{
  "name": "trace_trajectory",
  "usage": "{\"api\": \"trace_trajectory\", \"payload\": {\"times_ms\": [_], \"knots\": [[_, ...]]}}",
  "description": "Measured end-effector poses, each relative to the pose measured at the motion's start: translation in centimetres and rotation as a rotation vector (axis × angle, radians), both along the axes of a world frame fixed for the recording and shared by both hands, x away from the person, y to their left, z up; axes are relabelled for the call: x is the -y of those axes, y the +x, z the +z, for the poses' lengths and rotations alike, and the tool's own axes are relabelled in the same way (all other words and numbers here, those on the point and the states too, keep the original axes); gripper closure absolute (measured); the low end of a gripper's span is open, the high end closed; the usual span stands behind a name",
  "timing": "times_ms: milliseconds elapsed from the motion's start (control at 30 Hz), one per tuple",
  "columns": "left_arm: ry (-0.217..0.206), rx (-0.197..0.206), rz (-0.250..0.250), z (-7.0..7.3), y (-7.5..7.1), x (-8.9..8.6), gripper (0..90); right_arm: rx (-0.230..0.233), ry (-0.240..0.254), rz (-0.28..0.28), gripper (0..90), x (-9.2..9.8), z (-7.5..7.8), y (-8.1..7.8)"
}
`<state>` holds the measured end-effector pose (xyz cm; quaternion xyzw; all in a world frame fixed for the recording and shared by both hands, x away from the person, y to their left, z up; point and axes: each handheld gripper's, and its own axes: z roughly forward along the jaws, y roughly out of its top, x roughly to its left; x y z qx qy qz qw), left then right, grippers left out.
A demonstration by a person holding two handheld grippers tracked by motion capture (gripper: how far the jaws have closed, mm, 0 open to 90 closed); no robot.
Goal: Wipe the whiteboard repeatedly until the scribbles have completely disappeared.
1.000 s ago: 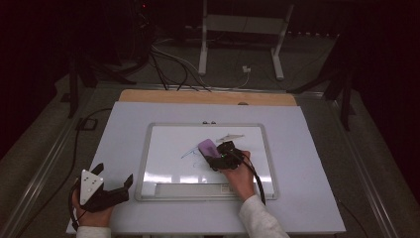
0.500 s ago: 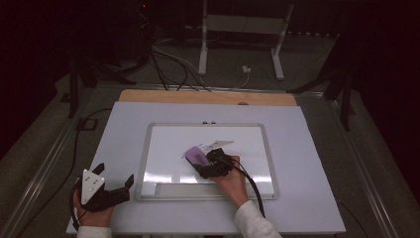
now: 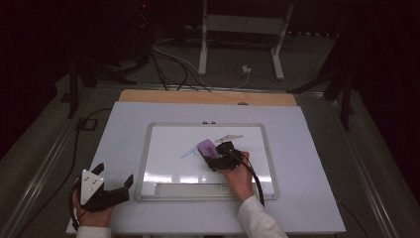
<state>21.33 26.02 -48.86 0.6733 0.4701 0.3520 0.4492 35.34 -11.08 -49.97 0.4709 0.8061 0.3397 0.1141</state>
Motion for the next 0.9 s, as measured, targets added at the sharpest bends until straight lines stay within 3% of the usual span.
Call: {"api": "trace_trajectory", "payload": {"times_ms": [133, 367, 467, 533, 733, 900], "knots": [[0.003, -0.001, -0.002, 0.0, 0.1, 0.1, 0.9, 0.0, 0.002, 0.001, 40.5, 0.1, 0.0, -0.1], [0.004, -0.001, -0.002, 0.0, 0.0, 0.1, 0.9, 0.011, 0.024, 0.173, 40.4, -3.3, -0.2, -2.0], [0.003, 0.0, -0.002, 0.0, 0.0, 0.0, 0.9, 0.017, 0.021, 0.215, 40.4, -4.3, -0.2, -2.4], [0.0, 0.002, -0.001, 0.0, 0.0, 0.0, 0.9, 0.014, 0.02, 0.206, 40.4, -4.3, -0.2, -2.2], [-0.002, 0.002, 0.0, 0.0, 0.0, 0.0, 0.9, 0.02, 0.0, 0.065, 40.5, -2.1, -0.1, -0.6], [-0.001, 0.001, 0.0, 0.0, 0.0, 0.0, 0.9, 0.023, -0.009, -0.019, 40.5, -0.3, -0.1, 0.2]]}}
